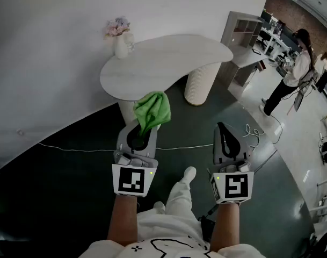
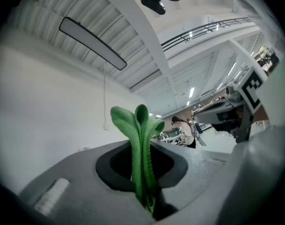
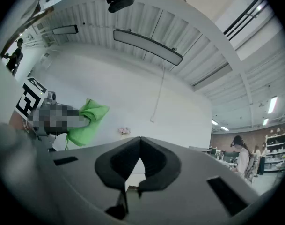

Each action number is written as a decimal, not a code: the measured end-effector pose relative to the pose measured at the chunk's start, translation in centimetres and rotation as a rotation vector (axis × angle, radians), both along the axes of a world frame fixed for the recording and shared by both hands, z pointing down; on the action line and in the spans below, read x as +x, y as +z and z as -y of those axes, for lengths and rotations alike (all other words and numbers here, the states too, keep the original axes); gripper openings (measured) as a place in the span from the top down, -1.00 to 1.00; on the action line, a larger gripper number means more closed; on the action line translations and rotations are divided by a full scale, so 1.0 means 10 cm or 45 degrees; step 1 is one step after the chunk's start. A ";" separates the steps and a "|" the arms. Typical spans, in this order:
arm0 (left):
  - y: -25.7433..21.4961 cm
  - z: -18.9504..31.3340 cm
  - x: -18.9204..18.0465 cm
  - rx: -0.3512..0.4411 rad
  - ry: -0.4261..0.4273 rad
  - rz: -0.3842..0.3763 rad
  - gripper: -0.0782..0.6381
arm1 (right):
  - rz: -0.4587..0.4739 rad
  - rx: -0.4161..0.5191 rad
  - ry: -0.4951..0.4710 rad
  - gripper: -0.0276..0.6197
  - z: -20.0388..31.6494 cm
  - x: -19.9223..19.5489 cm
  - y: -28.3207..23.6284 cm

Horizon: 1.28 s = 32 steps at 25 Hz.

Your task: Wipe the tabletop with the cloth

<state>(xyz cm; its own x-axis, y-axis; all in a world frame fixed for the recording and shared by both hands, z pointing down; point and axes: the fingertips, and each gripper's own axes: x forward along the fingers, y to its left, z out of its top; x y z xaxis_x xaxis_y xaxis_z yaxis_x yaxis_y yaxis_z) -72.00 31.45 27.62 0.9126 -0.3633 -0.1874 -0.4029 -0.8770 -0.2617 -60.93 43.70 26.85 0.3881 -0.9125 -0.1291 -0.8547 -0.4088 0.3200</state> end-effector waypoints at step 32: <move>-0.19 1.17 0.93 0.006 -0.189 0.045 0.64 | 0.136 0.094 -0.054 0.93 1.09 1.45 -0.16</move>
